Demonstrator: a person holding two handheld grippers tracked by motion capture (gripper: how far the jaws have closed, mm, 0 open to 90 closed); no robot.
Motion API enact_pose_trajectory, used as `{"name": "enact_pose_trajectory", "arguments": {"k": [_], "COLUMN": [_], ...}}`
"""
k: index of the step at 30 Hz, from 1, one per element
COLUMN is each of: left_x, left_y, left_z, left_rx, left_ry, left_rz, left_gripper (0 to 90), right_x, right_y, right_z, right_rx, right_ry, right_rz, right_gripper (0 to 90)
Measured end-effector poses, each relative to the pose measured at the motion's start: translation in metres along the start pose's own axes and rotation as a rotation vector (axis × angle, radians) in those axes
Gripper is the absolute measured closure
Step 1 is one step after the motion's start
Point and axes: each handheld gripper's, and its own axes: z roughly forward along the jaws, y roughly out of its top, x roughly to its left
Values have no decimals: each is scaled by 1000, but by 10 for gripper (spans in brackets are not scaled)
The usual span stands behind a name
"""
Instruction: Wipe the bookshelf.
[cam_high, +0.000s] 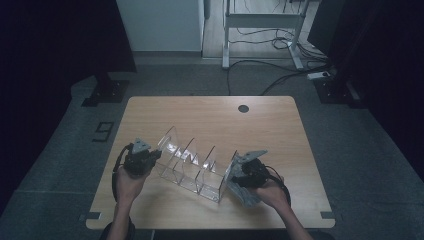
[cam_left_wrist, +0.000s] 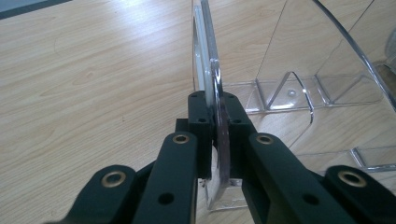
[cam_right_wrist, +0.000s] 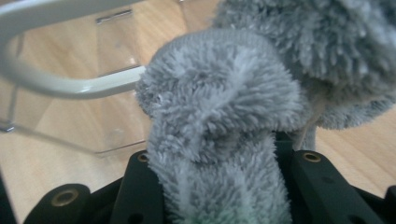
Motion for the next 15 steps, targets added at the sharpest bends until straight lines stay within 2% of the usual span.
{"name": "enact_pose_trajectory", "arguments": {"k": [7, 15], "left_x": [0, 0], "left_y": [0, 0], "left_z": [0, 0], "left_rx": [-2, -3], "left_ry": [0, 2], "left_rz": [-1, -3], "left_gripper": [852, 852], "right_x": [-18, -32], "right_y": [4, 8], "right_z": [0, 3], "right_rx": [-15, -22], "right_ry": [-40, -71], "right_rz": [45, 69], "right_gripper": [610, 610]}}
